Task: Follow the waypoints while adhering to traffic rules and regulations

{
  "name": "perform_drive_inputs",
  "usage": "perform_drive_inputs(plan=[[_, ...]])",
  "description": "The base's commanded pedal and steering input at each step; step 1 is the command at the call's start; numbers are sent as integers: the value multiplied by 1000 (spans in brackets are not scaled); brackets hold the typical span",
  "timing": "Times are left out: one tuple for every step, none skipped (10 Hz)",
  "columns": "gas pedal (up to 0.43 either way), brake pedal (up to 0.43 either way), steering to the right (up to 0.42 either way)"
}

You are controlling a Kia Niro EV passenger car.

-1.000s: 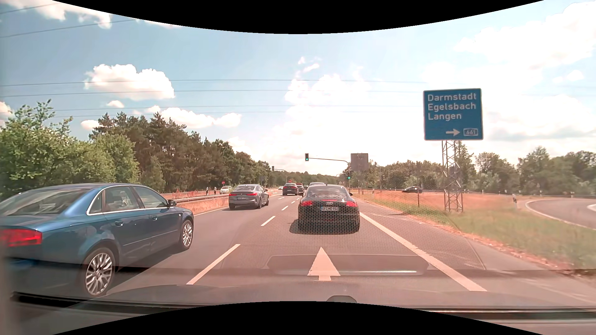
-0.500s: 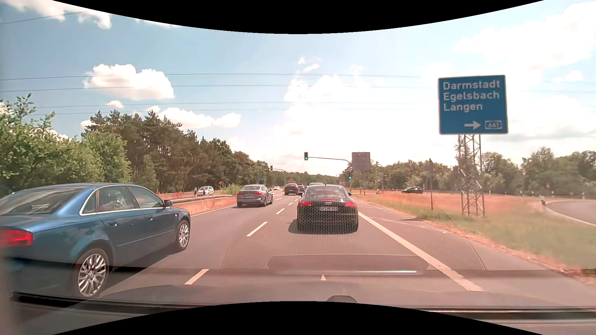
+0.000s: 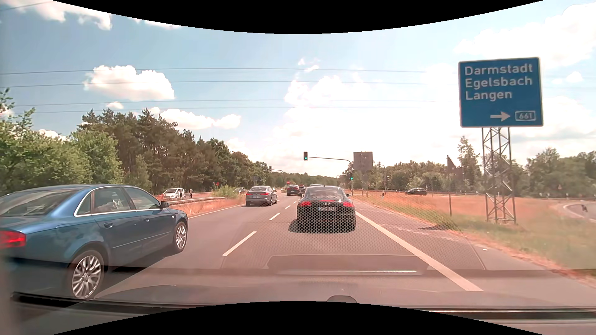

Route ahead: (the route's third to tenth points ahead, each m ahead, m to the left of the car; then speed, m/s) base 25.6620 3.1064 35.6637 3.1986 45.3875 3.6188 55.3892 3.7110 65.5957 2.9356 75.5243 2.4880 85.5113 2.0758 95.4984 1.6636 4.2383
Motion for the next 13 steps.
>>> perform_drive_inputs(plan=[[138, 0, -4], [138, 0, -4], [150, 0, -4], [150, 0, -4], [157, 0, -4], [169, 0, -4], [177, 0, -4], [177, 0, -5], [189, 0, -5], [197, 0, -4], [197, 0, -4], [197, 0, -4], [209, 0, -4]])
